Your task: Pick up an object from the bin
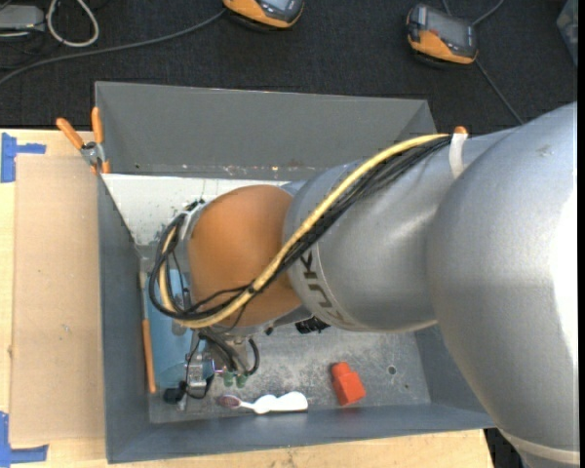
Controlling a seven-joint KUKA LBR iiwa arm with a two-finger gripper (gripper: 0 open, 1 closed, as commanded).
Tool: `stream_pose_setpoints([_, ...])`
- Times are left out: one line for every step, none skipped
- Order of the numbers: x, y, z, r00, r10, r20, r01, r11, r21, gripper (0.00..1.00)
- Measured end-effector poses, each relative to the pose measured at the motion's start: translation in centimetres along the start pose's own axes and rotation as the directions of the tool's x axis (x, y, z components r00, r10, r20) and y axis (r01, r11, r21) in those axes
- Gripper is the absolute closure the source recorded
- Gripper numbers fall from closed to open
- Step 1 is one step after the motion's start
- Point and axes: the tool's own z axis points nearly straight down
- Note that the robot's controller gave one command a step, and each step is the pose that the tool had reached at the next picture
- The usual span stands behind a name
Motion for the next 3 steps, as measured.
stream_pose_setpoints([-0.2,-0.2,-0.4,1.000,0.006,0.004,-0.006,1.000,-0.001,0.00])
stream_pose_setpoints([-1.1,-1.8,2.0,0.980,-0.200,0.009,0.200,0.980,-0.001,0.00])
stream_pose_setpoints([-0.5,-0.4,-1.3,1.000,-0.022,0.003,0.022,1.000,-0.001,1.00])
